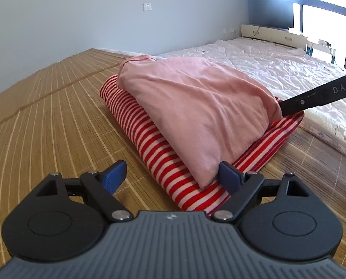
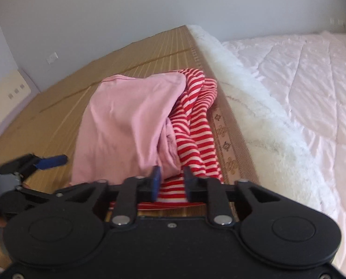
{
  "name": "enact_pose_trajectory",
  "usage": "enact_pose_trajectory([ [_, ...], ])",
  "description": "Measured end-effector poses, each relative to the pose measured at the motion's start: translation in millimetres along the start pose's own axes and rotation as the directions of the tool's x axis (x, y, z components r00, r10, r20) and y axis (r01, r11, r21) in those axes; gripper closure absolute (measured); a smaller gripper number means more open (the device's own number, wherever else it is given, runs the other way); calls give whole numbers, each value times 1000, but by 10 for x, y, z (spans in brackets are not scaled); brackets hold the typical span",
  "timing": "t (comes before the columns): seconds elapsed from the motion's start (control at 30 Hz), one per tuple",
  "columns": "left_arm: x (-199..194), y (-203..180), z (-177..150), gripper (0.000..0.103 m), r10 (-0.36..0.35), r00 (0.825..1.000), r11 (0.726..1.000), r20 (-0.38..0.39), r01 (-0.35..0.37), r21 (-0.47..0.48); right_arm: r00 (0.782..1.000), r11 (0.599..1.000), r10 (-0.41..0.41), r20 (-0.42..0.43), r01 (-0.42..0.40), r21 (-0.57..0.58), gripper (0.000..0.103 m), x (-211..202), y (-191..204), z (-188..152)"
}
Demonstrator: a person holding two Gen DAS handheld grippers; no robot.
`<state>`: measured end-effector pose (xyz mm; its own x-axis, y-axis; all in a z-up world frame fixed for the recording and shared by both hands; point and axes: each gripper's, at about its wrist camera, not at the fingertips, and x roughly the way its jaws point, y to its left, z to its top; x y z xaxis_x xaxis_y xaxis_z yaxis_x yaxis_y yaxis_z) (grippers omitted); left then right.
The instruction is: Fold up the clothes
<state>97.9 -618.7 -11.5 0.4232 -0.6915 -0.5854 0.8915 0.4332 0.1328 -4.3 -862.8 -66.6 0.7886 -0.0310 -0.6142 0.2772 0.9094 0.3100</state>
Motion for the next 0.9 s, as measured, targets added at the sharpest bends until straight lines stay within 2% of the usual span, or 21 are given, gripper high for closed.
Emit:
enact_pose_trajectory([
  [0.13, -6, 21, -7, 15, 0, 1000, 1000, -9, 0, -16, 1000, 999, 4, -28, -5, -42, 71, -11, 46, -38],
  [0.17, -11, 18, -9, 15, -1, 1000, 1000, -10, 0, -18, 1000, 999, 14, -25, -15, -43, 66, -38, 45, -35],
  [0.3, -38, -3, -25, 15, 4, 1000, 1000, -10, -4, -11, 998, 996, 66, -6, -66, -61, 65, -39, 106, -30],
  [0.33, -55, -10, -34, 15, 5, 1000, 1000, -10, -5, -12, 998, 996, 62, -14, -63, -71, 69, 1, 148, -22],
  [0.37, -72, -16, -43, 15, 7, 1000, 1000, -9, -7, -13, 999, 995, 44, -19, -45, -89, 80, 49, 202, -24],
  [0.4, -89, -23, -52, 15, 8, 1000, 1000, -9, -9, -15, 1000, 994, 8, -15, -10, -107, 87, 87, 243, -25],
  [0.47, -103, -26, -69, 15, 8, 1000, 1000, -11, -8, -20, 999, 991, -43, -22, 39, -125, 90, 153, 268, -23],
  [0.53, -110, -30, -80, 14, 6, 1000, 1000, -13, -6, -19, 999, 992, -40, -16, 38, -121, 90, 166, 235, -13],
  [0.6, -123, -30, -91, 14, 8, 1000, 1000, -18, -9, -24, 999, 994, -36, -8, 35, -108, 87, 123, 177, 5],
  [0.67, -152, -37, -98, 14, 16, 1000, 999, -25, -17, -28, 996, 993, -84, 13, 85, -82, 82, 39, 123, 11],
  [0.73, -227, -67, -110, 14, 35, 999, 999, -33, -36, -20, 993, 991, -113, 24, 114, -70, 82, -46, 133, 1],
  [0.8, -305, -96, -130, 14, 51, 998, 999, -40, -51, -9, 991, 989, -131, 29, 133, -66, 77, -139, 204, -3],
  [0.87, -366, -132, -164, 14, 54, 996, 998, -69, -55, -8, 990, 988, -138, 32, 140, -59, 57, -223, 289, -7],
  [0.9, -394, -150, -183, 13, 54, 995, 998, -86, -55, -10, 992, 991, -126, 27, 127, -41, 53, -251, 337, -33],
])
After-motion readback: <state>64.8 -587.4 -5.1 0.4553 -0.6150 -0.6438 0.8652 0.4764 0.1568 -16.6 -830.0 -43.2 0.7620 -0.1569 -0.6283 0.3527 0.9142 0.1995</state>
